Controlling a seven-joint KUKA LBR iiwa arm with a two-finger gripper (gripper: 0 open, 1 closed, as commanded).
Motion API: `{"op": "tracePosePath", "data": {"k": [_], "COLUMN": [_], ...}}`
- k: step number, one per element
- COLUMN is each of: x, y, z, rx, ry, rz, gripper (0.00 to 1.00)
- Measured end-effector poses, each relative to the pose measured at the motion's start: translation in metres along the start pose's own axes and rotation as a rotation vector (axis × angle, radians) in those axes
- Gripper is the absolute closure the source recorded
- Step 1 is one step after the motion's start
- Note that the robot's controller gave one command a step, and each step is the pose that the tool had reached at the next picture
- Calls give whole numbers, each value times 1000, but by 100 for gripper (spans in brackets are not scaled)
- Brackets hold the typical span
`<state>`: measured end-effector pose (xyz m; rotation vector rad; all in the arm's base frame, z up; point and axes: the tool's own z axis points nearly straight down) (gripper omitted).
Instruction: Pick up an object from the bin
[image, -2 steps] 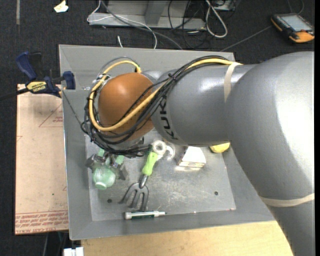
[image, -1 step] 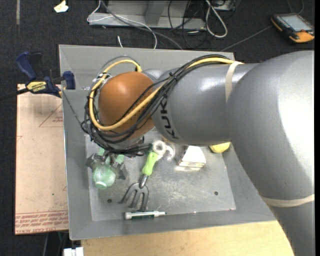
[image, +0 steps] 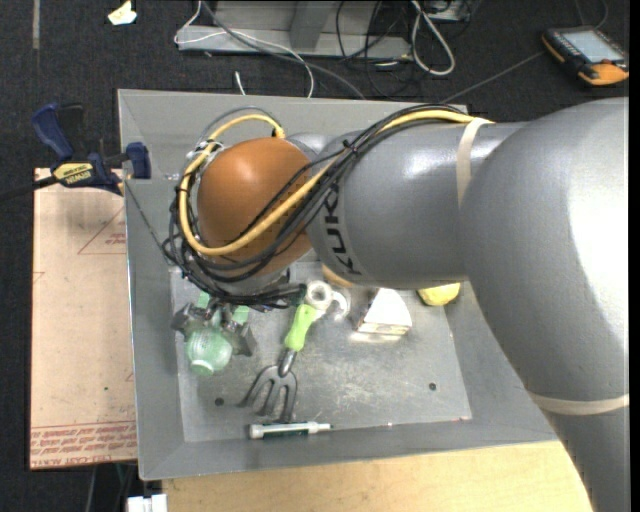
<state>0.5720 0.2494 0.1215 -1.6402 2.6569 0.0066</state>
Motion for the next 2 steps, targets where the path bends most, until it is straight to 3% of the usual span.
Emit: {"op": "tracePosePath", "data": {"k": [2], "x": [-1], "y": [0], "z": [-56], "rx": [-2], "ry": [0], "rz": [3], "gripper": [100]}}
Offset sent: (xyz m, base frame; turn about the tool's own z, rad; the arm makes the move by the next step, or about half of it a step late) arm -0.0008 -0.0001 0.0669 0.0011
